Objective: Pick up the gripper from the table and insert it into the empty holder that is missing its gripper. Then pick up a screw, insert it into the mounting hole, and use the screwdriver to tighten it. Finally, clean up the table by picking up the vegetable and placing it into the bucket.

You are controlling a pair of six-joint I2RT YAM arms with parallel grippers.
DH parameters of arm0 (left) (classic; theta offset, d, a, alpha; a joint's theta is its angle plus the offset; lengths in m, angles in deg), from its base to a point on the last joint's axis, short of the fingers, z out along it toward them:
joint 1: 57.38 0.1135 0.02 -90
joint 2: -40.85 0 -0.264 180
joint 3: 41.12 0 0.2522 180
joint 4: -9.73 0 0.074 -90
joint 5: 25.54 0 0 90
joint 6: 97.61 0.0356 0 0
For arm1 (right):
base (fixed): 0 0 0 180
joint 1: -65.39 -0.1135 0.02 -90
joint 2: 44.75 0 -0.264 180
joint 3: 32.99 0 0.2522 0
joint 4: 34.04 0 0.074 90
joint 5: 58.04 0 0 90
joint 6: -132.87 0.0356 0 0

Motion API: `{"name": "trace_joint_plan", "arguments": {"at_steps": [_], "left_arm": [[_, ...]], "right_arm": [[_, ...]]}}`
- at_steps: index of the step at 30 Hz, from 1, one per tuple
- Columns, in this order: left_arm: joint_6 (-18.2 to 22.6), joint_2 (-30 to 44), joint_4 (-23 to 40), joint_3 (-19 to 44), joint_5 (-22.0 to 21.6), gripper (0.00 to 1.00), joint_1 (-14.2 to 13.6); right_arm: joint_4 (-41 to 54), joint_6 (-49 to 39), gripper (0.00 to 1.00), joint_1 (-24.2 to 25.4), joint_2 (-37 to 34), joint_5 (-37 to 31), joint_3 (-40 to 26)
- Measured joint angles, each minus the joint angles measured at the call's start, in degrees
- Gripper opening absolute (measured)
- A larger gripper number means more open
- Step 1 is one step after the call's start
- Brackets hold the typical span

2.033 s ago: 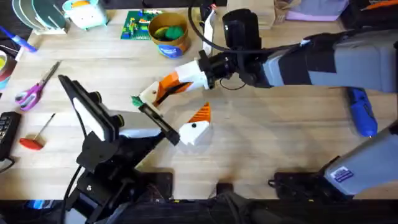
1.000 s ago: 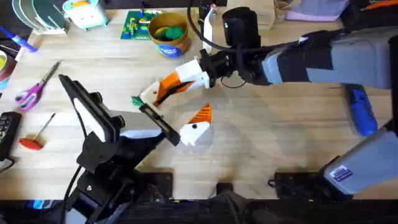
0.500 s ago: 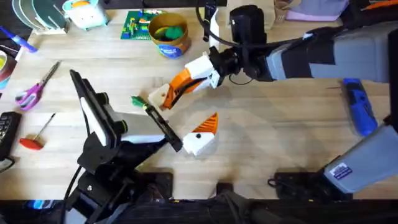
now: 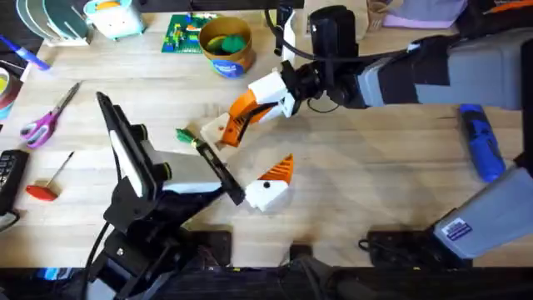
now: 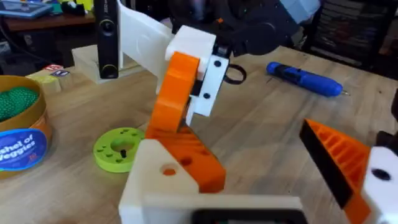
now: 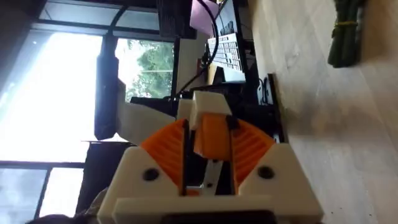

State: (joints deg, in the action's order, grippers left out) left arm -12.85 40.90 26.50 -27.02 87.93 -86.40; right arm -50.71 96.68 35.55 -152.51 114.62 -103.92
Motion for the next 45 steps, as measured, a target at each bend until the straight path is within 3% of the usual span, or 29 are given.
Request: {"name": "trace_joint_plan", "arguments": {"at_steps": [15,34,45], "left_arm": [[-0.44,0.00,0.02,0.00,0.36,0.993,0.00],[-0.42,0.00,0.00,0.00,0.75,0.993,0.00],[-0.42,0.00,0.01,0.00,0.75,0.993,0.00]], "right_arm": [[2.37,0.14,0.407,-0.85,0.00,0.08,-0.02],[2.67,-0.08,0.597,-0.85,0.00,-0.43,-0.07],[3.13,-0.27,0.644,2.82,0.00,-0.69,-0.07]]}}
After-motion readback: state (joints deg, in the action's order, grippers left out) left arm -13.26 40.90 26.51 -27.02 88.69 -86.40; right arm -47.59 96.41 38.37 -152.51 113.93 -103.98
